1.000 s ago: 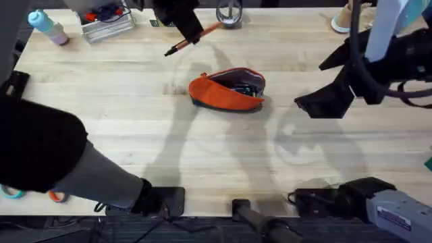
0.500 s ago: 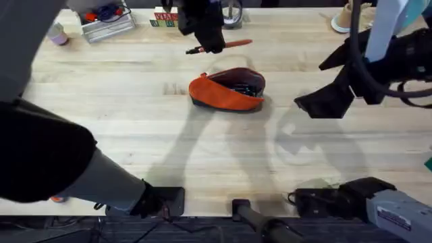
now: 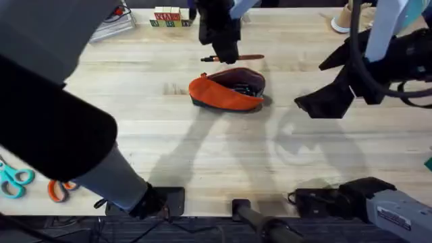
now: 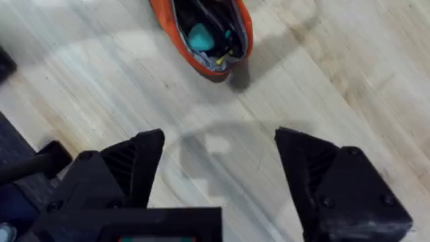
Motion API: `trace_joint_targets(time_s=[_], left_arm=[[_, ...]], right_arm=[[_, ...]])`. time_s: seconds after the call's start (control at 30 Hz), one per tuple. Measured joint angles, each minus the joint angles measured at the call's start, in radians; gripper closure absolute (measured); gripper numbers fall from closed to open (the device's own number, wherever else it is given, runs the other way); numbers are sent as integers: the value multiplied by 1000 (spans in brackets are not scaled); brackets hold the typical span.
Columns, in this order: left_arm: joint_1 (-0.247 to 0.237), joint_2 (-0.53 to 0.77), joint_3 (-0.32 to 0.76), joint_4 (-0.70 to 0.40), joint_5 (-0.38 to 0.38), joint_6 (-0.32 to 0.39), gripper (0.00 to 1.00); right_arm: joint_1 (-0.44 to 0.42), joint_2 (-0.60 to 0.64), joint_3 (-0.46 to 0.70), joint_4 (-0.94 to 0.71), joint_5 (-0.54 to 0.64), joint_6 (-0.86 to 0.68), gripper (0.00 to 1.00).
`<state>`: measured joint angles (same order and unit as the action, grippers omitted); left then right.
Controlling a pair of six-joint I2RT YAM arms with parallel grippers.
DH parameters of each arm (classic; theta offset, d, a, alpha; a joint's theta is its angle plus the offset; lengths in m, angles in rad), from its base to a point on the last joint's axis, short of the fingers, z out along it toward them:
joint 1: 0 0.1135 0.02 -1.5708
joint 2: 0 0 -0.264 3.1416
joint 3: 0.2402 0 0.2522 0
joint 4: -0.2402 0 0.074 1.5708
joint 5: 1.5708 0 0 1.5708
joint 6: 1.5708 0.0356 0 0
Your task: Unzip the bag, pick up the pens from the table one at a time and place them inside, then zip the bag closed.
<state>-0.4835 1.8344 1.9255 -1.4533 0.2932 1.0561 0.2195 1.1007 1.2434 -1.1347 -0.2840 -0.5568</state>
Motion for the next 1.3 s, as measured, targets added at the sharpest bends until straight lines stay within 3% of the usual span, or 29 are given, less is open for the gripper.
trace_joint_targets(time_s=[0.47,1.3], left_arm=[[-36,73,0,16,0,3,958],[-55,184,0,29,-1,4,958]], right_arm=[[0,0,0,0,0,0,5],[0,0,0,0,0,0,5]])
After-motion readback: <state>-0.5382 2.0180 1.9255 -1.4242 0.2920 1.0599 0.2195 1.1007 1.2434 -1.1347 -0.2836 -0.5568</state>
